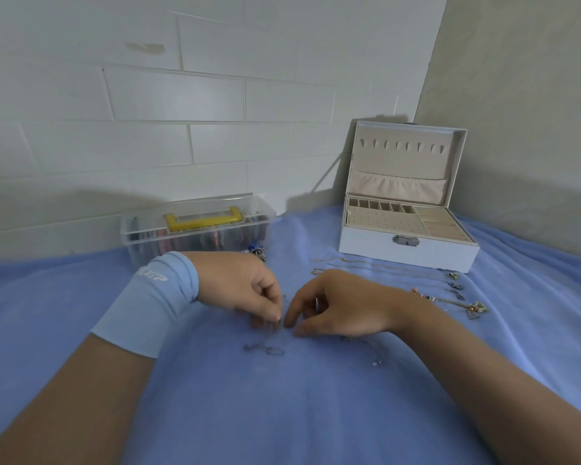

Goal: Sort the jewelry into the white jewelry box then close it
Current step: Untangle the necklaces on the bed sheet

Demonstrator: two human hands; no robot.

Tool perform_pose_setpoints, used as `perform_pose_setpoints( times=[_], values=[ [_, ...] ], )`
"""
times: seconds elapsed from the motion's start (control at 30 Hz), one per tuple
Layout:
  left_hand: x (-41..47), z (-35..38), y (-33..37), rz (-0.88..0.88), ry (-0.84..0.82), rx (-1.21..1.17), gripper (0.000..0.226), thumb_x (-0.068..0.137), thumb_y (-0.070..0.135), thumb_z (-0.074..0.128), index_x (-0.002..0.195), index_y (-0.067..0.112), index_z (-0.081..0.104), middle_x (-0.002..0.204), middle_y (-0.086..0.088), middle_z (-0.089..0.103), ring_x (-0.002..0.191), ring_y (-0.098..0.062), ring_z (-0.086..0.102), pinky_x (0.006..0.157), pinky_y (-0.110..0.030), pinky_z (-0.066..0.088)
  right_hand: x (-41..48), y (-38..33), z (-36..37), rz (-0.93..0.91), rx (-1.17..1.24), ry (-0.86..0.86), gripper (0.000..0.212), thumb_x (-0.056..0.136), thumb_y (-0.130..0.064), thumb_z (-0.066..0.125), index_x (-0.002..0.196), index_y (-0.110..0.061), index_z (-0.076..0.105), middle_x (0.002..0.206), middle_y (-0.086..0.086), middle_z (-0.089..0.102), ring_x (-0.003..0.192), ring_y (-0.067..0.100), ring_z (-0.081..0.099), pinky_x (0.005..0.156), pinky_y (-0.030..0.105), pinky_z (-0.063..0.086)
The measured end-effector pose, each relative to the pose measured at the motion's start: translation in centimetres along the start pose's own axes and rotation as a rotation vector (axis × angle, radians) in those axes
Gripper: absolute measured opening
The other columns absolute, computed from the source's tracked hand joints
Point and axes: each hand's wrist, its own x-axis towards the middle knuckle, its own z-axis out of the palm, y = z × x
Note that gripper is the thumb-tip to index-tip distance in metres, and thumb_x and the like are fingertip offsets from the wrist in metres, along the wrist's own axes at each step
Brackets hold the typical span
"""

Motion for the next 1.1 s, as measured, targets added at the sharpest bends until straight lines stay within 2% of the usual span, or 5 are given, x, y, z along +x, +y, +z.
perform_pose_setpoints(
  times=[0.2, 0.4, 0.7, 0.9, 1.1],
  values=[
    [-0.1, 0.0, 0.0, 0.107, 0.171, -0.286, 0.013, 0.101, 0.018, 0.054, 0.09, 0.014, 0.059, 0.085, 0.001, 0.075, 0.075, -0.014, 0.069, 0.071, -0.026, 0.051, -0.2, 0.2, -0.4, 0.059, 0.065, 0.064, 0.016, 0.092, -0.014, 0.065, 0.086, -0.023, 0.076, 0.057, -0.016, 0.061, 0.049, 0.001, 0.049, 0.053, 0.014, 0.041],
    [-0.1, 0.0, 0.3, 0.067, 0.275, -0.177, 0.008, 0.094, 0.026, 0.066, 0.087, 0.023, 0.069, 0.079, 0.012, 0.069, 0.072, -0.001, 0.061, 0.064, -0.023, 0.052, 0.0, 0.3, -0.6, 0.052, 0.374, 0.127, 0.021, 0.088, -0.019, 0.059, 0.096, -0.021, 0.078, 0.102, -0.001, 0.077, 0.07, 0.01, 0.06, 0.052, 0.017, 0.039],
    [-0.4, -0.1, 1.5, 0.071, 0.4, -0.301, 0.011, 0.1, 0.017, 0.055, 0.094, 0.01, 0.062, 0.053, 0.019, 0.061, 0.041, 0.003, 0.05, 0.039, -0.009, 0.032, 0.3, -0.3, 0.0, 0.008, 0.494, 0.167, 0.011, 0.095, -0.02, 0.068, 0.092, -0.016, 0.078, 0.095, 0.002, 0.079, 0.064, 0.009, 0.05, 0.055, 0.026, 0.031],
    [0.0, -0.2, 0.6, 0.032, 0.421, -0.314, 0.02, 0.103, 0.019, 0.05, 0.103, 0.013, 0.07, 0.061, 0.017, 0.063, 0.046, 0.002, 0.049, 0.04, -0.009, 0.034, 0.2, 0.1, -0.1, 0.015, 0.447, 0.21, 0.012, 0.093, -0.016, 0.072, 0.099, -0.01, 0.08, 0.083, 0.003, 0.078, 0.057, 0.006, 0.051, 0.052, 0.014, 0.042],
    [0.9, 0.1, -0.7, 0.066, 0.422, -0.352, 0.019, 0.1, 0.019, 0.055, 0.091, 0.016, 0.071, 0.072, 0.009, 0.07, 0.066, -0.005, 0.061, 0.062, -0.019, 0.053, 0.3, 0.8, -0.2, 0.07, 0.393, 0.171, 0.009, 0.089, -0.019, 0.077, 0.096, -0.016, 0.082, 0.075, 0.006, 0.076, 0.064, 0.015, 0.057, 0.069, 0.039, 0.048]
  ],
)
